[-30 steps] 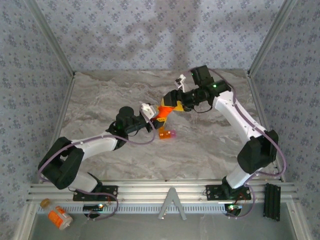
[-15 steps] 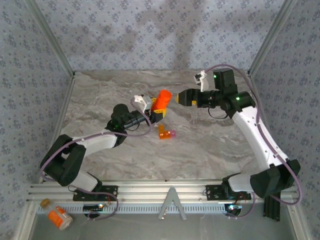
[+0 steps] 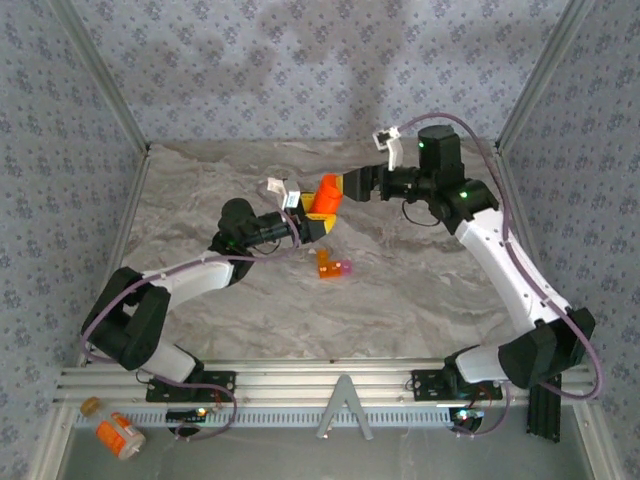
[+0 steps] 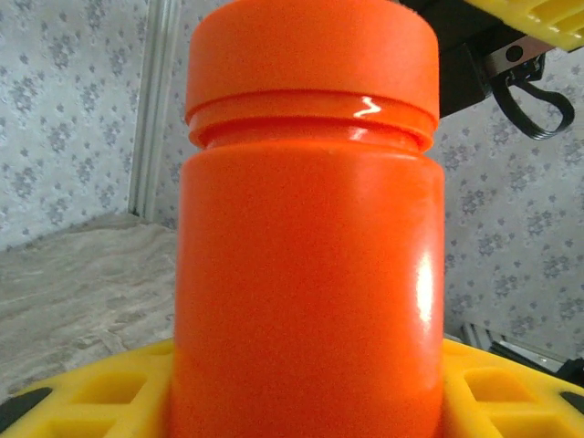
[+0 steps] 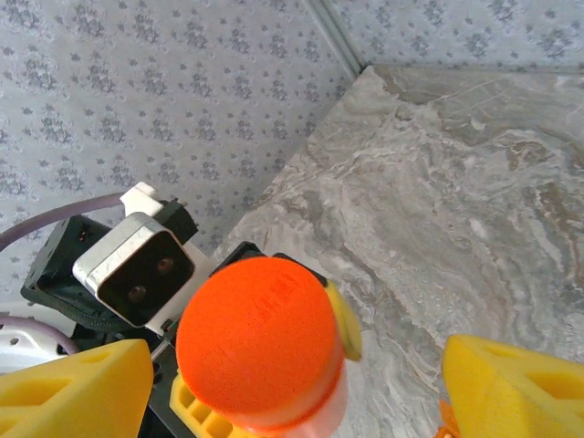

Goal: Sort the pills into containers

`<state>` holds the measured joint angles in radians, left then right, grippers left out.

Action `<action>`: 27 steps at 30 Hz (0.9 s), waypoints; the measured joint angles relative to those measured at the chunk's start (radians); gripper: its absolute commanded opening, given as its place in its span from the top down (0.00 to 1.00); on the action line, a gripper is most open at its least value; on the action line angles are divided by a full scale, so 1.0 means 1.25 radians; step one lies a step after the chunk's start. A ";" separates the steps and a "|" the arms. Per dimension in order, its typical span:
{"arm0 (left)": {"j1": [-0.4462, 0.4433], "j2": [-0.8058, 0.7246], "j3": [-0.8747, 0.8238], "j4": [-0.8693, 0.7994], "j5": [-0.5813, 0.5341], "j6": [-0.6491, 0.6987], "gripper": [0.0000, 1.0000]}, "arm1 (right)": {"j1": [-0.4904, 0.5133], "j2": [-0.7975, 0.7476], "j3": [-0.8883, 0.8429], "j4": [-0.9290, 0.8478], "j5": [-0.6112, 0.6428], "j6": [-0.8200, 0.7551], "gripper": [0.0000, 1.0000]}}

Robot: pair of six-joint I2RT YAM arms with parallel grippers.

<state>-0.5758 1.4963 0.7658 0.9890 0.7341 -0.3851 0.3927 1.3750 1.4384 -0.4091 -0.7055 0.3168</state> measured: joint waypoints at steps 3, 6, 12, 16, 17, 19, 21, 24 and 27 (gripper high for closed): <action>0.000 0.005 0.005 -0.004 0.016 -0.011 1.00 | 0.016 0.013 0.011 0.002 -0.005 -0.003 0.16; 0.000 0.005 0.006 -0.005 0.028 -0.020 1.00 | 0.024 0.022 0.021 0.002 -0.008 -0.007 0.17; 0.000 0.005 0.008 -0.011 0.033 -0.023 1.00 | 0.025 0.030 0.023 0.001 -0.013 -0.009 0.21; 0.000 0.005 0.009 -0.014 0.033 -0.023 1.00 | 0.026 0.033 0.023 -0.003 -0.014 -0.013 0.24; 0.000 0.005 0.009 -0.016 0.033 -0.023 1.00 | 0.027 0.033 0.023 -0.005 -0.015 -0.013 0.25; 0.000 0.005 0.009 -0.016 0.033 -0.023 1.00 | 0.027 0.033 0.023 -0.007 -0.020 -0.015 0.25; 0.000 0.005 0.011 -0.018 0.033 -0.023 1.00 | 0.028 0.033 0.023 -0.009 -0.023 -0.015 0.25; 0.000 0.005 0.019 -0.021 0.033 -0.022 1.00 | 0.031 0.033 0.023 -0.011 -0.030 -0.016 0.25; 0.000 0.005 0.022 -0.022 0.032 -0.022 1.00 | 0.035 0.033 0.023 -0.014 -0.035 -0.018 0.29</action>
<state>-0.5758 1.5021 0.7933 0.9615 0.7746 -0.4129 0.4366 1.4158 1.4673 -0.4271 -0.7490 0.2947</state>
